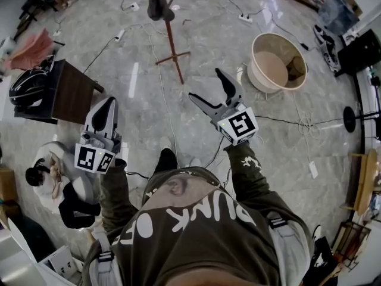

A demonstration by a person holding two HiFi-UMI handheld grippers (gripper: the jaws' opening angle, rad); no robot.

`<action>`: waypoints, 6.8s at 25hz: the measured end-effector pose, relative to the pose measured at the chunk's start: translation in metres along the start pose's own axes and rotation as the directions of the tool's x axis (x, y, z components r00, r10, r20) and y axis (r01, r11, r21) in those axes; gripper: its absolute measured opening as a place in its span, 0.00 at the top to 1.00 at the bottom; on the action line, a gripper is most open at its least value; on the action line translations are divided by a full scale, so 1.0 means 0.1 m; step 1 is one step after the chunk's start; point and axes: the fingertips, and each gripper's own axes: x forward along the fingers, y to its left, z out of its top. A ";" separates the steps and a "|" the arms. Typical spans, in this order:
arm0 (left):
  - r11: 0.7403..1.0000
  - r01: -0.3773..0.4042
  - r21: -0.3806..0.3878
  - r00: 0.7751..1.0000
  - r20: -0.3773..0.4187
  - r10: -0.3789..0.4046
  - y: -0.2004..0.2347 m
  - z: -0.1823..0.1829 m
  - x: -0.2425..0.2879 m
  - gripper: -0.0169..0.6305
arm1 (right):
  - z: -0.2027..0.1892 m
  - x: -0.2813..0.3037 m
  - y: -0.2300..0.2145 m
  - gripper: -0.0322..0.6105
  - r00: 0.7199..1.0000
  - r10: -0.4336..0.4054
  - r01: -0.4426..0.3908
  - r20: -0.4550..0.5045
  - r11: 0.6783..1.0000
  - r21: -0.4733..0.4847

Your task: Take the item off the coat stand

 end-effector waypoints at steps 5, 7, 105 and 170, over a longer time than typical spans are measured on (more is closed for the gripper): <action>1.000 0.012 -0.014 1.000 0.009 -0.012 0.30 -0.15 0.16 0.96 | -0.07 0.28 -0.11 0.30 1.000 -0.017 0.017 -0.014 1.000 -0.011; 1.000 0.021 -0.023 1.000 0.017 -0.020 0.47 -0.22 0.26 0.96 | -0.11 0.44 -0.18 0.30 0.999 -0.030 0.030 -0.021 0.999 -0.017; 0.987 0.083 -0.138 0.992 -0.085 -0.095 4.45 -1.64 4.54 0.96 | -2.41 5.74 -3.50 0.89 0.957 -0.059 0.061 -0.285 0.998 -0.002; 0.996 0.062 -0.060 0.998 0.002 -0.062 2.58 -0.82 2.63 0.96 | -0.36 3.34 -1.98 0.91 0.999 -0.030 0.032 0.029 0.997 -0.072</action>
